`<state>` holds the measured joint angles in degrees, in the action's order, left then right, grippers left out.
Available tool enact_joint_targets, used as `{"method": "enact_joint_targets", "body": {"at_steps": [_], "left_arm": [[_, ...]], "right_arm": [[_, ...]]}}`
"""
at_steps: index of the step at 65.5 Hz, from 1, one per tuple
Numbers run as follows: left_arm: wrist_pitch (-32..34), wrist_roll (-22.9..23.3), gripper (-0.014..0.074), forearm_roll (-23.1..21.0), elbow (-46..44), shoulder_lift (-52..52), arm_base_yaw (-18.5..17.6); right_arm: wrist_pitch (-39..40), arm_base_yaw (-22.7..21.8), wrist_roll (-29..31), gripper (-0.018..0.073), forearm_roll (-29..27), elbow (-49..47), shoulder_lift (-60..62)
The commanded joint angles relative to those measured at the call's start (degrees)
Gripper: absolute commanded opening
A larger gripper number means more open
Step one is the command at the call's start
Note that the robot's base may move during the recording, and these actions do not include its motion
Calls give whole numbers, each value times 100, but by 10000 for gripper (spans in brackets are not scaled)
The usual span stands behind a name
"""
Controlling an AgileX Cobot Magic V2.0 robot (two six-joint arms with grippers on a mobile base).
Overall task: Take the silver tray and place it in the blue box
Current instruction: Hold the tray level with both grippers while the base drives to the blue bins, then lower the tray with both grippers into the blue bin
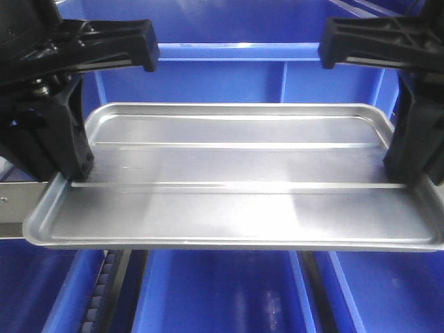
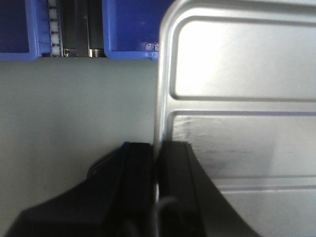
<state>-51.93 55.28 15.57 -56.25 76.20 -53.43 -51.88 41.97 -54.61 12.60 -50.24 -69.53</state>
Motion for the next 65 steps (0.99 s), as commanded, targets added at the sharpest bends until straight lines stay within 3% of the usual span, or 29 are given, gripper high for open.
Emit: {"method": "enact_joint_targets", "body": {"at_steps": [1, 31, 44, 55, 65], "left_arm": [[-19, 57, -13, 184, -139, -181, -31], [46, 57, -13, 228, -166, -181, -6], [-204, -510, -14, -52, -910, -181, 118], [-256, -955, -14, -105, -1778, -154, 370], [-378, -1938, -15, -838, -2694, 128, 914]], "right_arm": [[10, -14, 27, 50, 245, -129, 119], [430, -14, 73, 50, 270, -190, 119], [-400, -14, 719, 50, 84, -1153, 119], [-507, -22, 1265, 50, 84, -2102, 52], [-596, -237, 1817, 50, -75, -3037, -371]]}}
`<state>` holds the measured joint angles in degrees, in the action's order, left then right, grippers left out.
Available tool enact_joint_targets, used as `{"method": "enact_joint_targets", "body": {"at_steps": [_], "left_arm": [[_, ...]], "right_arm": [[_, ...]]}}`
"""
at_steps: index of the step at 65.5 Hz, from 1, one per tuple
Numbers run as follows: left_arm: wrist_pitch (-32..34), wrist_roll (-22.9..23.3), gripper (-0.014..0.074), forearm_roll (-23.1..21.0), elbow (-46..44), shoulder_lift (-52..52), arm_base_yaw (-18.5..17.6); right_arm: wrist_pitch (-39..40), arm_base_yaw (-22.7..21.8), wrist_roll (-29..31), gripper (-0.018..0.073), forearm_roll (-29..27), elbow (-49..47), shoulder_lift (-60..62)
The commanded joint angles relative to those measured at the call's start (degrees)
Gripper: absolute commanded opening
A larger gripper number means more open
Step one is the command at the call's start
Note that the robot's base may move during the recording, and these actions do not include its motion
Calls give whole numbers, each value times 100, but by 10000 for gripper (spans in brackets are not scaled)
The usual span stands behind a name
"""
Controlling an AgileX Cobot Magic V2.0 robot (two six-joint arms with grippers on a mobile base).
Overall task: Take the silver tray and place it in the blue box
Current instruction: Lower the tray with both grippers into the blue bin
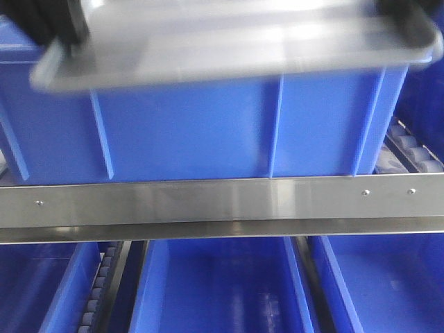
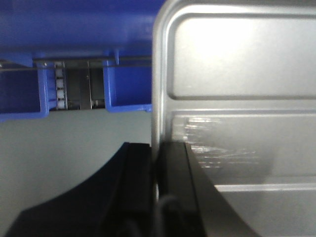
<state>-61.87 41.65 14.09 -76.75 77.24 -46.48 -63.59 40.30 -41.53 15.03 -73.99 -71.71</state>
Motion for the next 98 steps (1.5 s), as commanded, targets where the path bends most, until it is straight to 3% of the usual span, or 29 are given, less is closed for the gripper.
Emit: {"method": "enact_joint_targets", "body": {"at_steps": [1, 13, 28, 37, 47, 98], "left_arm": [[617, -671, -15, -766, -724, 54, 271], [617, -1421, -15, -1049, -1574, 536, 904], [1017, -2379, -15, -2190, -2145, 1130, 1697], [1393, -2526, -15, -2264, -2314, 1468, 2000], [1577, -2552, -15, -2252, -2408, 1815, 2236], [1801, -2552, -15, -2252, -2408, 2199, 2296]], "right_arm": [[575, -113, 583, 50, -348, -753, -239], [604, -649, 1259, 54, -665, -2000, -1065], [823, -1303, 2025, 54, -1602, -3017, -1991], [1073, -1568, 2094, 54, -1959, -3294, -2404], [1250, -1691, 2094, 54, -1982, -3294, -2734], [1487, -1698, 2094, 54, -1982, -3294, -3188]]}}
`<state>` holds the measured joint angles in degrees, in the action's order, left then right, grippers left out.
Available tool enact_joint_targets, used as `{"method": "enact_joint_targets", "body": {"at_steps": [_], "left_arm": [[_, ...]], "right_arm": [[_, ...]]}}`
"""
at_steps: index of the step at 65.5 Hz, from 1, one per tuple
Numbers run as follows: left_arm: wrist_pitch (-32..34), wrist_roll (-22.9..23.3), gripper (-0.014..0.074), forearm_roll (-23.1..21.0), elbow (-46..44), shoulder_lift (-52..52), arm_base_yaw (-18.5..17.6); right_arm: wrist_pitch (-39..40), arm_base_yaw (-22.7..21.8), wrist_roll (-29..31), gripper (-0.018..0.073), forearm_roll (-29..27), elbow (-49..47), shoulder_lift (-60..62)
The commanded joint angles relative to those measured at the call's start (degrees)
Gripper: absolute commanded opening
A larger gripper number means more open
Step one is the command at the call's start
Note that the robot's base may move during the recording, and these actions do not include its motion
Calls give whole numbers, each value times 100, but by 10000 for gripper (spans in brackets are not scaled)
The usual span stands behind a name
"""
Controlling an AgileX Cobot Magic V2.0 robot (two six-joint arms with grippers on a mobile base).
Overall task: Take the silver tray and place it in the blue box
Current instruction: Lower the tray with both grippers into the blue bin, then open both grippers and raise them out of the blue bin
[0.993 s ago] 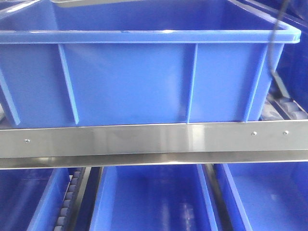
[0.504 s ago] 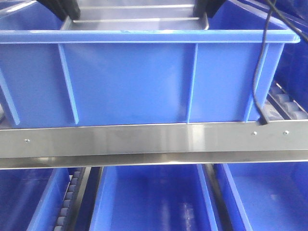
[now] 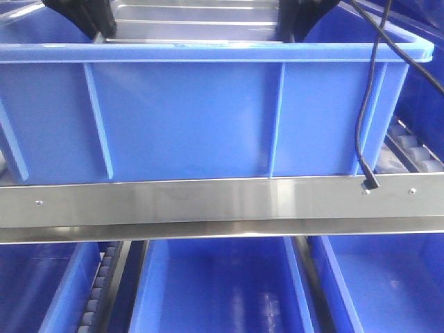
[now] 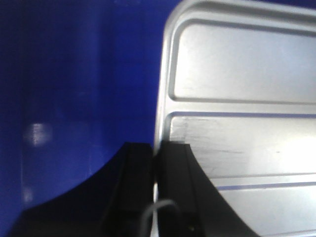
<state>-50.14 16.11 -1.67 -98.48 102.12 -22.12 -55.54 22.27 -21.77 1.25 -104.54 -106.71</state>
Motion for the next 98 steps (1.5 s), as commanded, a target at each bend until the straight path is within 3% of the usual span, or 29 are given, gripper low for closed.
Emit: {"method": "enact_joint_targets", "body": {"at_steps": [1, 20, 36, 41, 48, 55, 60, 65, 67, 69, 70, 73, 79, 91, 98], "left_arm": [[629, 2, -15, -677, -234, -288, -141], [579, 2, -13, -160, -234, -288, -141], [451, 25, -7, -125, -234, -288, 130], [306, 25, 69, -125, -234, -288, 233], [287, 25, 247, -109, -234, -288, 379], [262, 25, 309, -36, -234, -288, 525], [262, 25, 289, -125, -234, -288, 576], [210, 25, 176, -297, -234, -288, 576], [156, 25, 83, -396, -234, -288, 559], [121, 25, -14, -478, -234, -288, 509], [121, 25, -25, -476, -234, -288, 483], [179, 25, 12, -476, -234, -275, 447], [370, 25, 11, -476, -224, -275, 450], [297, 25, 11, -448, -251, -353, 464], [806, 25, 11, -405, 183, -690, 419]], "right_arm": [[675, 105, 118, 54, -604, -240, 313], [636, 104, 118, 95, -604, -240, 319], [608, -39, 118, 419, -598, -240, 447], [586, -135, 118, 454, -598, -240, 472], [525, -280, 118, 448, -598, -240, 484], [449, -401, 122, 448, -578, -240, 484], [438, -434, 129, 447, -571, -240, 484], [436, -440, 253, 404, -571, -240, 484], [406, -433, 309, 349, -576, -240, 484], [378, -427, 363, 230, -576, -240, 484], [378, -427, 367, 141, -576, -240, 484], [396, -427, 367, 27, -576, -240, 478], [551, -441, 367, 104, -576, -240, 433], [357, -441, 367, 70, -590, -235, 495], [790, -375, 617, 53, -582, -19, 768]]}}
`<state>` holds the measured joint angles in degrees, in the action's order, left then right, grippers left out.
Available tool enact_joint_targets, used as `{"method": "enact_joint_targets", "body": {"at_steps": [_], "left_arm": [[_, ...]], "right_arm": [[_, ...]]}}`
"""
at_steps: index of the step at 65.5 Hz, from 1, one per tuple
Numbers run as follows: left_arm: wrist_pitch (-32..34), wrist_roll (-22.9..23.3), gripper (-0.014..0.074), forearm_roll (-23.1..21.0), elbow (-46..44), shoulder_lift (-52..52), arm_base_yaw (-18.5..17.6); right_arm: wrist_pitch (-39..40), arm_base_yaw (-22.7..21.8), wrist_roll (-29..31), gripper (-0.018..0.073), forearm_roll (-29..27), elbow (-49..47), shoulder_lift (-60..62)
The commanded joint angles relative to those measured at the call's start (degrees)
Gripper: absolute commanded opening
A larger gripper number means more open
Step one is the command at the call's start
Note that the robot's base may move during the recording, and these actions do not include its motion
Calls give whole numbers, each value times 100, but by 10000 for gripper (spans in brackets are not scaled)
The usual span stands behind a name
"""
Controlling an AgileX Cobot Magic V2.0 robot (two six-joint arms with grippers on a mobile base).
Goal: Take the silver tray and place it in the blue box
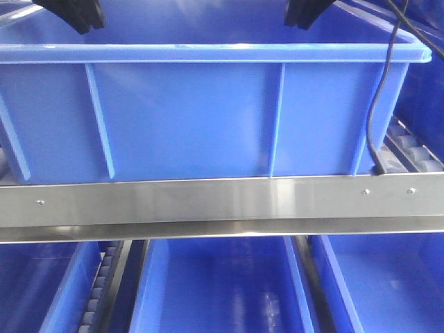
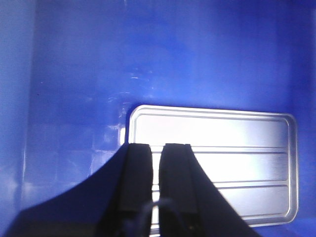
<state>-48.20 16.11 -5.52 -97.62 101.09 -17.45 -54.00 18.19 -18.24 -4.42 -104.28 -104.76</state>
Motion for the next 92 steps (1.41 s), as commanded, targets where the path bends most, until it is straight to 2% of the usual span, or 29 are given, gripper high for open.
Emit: {"method": "enact_joint_targets", "body": {"at_steps": [1, 13, 25, 28, 37, 40, 45, 51, 64, 73, 81, 92], "left_arm": [[713, 25, 11, -20, 248, -655, -48], [2571, 25, 11, -45, 2291, -1770, -48], [4516, 25, 11, -27, 4466, -3037, -48], [4893, 25, 12, 89, 4855, -3327, -48], [6190, 25, 11, 1056, 6159, -4231, -48], [6339, 25, 12, 1096, 6461, -4507, -48], [6325, 25, 11, 1096, 6911, -4989, -48], [6065, 25, 11, 1096, 7276, -5565, -48], [4458, 25, 11, 1096, 7550, -7034, -48], [3784, 25, 11, 1096, 7550, -7930, -48], [3615, 25, 11, 1096, 7550, -8499, -48], [3636, 25, 11, 1096, 7550, -8577, -48]], "right_arm": [[713, 33, 326, 53, -16, 5, 623], [1811, 82, 958, 53, -16, 1180, 1484], [3643, 175, 1705, 53, -16, 3268, 2775], [4133, 175, 1725, 53, -16, 3772, 3108], [5632, 175, 1725, 53, 142, 5298, 4112], [6091, 175, 1725, 53, 169, 5741, 4450], [6553, 175, 1725, 53, 185, 6411, 4962], [6558, 175, 1725, 53, 185, 7067, 5620], [5999, 175, 1725, 53, 185, 7956, 6972], [5445, 175, 1725, 53, 185, 8203, 7864], [5119, 175, 1725, 53, 185, 8226, 8413], [5127, 175, 1725, 53, 185, 8233, 8466]]}}
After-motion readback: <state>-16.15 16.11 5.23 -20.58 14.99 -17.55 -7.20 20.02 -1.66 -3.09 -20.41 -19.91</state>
